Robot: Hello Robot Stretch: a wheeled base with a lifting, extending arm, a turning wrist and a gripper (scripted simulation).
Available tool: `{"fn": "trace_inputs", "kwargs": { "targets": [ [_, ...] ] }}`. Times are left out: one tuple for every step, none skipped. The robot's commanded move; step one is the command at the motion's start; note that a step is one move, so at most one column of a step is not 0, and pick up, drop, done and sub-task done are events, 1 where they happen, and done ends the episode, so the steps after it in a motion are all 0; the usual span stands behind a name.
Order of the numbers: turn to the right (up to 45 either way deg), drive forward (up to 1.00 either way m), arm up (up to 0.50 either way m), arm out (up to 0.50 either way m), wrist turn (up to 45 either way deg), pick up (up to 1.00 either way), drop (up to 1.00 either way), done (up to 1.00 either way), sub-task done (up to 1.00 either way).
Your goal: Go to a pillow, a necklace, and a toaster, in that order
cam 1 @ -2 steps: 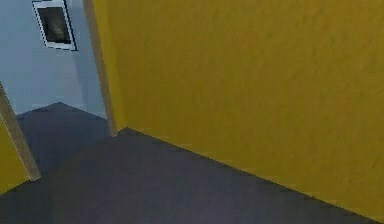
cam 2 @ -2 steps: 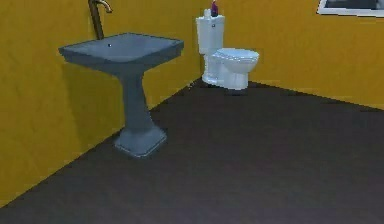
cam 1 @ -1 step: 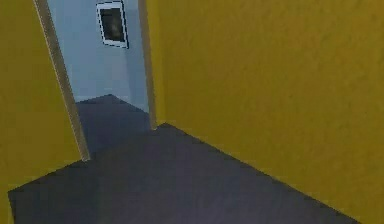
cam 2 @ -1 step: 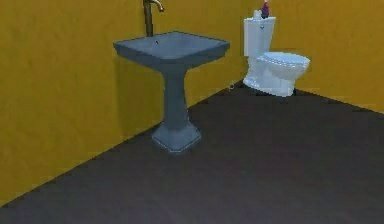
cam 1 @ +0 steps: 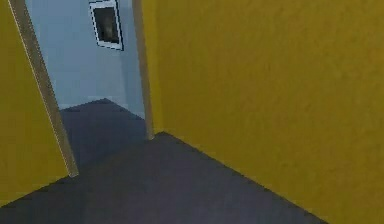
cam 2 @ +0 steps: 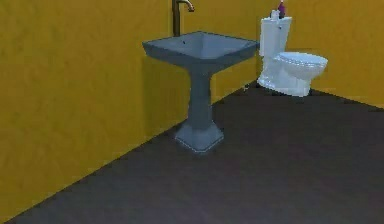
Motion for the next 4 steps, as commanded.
{"fn": "trace_inputs", "kwargs": {
  "targets": [
    [-24.0, 0.00, 0.00, 0.00, 0.0, 0.00, 0.00, 0.00, 0.00],
    [0.0, 1.00, 0.00, 0.00, 0.0, 0.00, 0.00, 0.00, 0.00],
    [0.0, 0.95, 0.00, 0.00, 0.0, 0.00, 0.00, 0.00, 0.00],
    [-6.0, 0.00, 0.00, 0.00, 0.0, 0.00, 0.00, 0.00, 0.00]
  ]
}}
